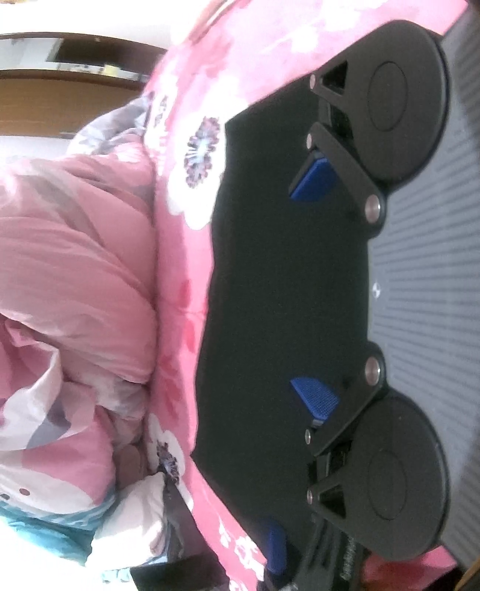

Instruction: Fold clothes

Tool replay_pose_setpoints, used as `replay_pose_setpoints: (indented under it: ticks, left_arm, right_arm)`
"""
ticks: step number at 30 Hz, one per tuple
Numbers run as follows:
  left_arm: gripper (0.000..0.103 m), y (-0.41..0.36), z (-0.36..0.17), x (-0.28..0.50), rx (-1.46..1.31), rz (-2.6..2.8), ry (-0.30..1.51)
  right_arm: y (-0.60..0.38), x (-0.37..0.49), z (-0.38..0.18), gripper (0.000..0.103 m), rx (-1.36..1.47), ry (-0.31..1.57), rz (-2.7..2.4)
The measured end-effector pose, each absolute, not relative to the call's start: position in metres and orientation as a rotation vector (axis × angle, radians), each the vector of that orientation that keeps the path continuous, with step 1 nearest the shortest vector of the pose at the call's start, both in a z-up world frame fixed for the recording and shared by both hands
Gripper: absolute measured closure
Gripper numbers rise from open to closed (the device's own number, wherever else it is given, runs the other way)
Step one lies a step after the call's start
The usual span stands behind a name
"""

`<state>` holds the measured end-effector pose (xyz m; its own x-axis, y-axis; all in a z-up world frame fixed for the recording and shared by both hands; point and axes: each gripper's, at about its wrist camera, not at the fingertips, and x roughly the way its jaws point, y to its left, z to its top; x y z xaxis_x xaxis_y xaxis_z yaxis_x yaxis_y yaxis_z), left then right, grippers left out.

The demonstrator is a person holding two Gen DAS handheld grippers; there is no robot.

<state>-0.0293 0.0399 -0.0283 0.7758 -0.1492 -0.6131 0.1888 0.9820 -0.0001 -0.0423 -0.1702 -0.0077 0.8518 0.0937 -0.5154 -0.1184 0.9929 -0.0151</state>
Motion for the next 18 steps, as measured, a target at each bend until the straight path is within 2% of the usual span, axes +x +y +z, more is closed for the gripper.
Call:
replay_pose_setpoints:
  ticks: [5,12,18]
  left_arm:
    - [0.000,0.045,-0.015,-0.047,0.068,-0.178,0.570]
    - [0.000,0.037,-0.010,-0.041,0.070,-0.187,0.578]
    - [0.000,0.031,-0.002,-0.038,0.015,-0.199,0.559]
  right_arm:
    - [-0.180,-0.046,-0.006,0.001,0.015,0.524,0.088]
    - [-0.188,-0.058,-0.010,0.002,0.035,0.489,0.088]
    - [-0.195,-0.060,-0.006,0.007,0.042,0.453,0.147]
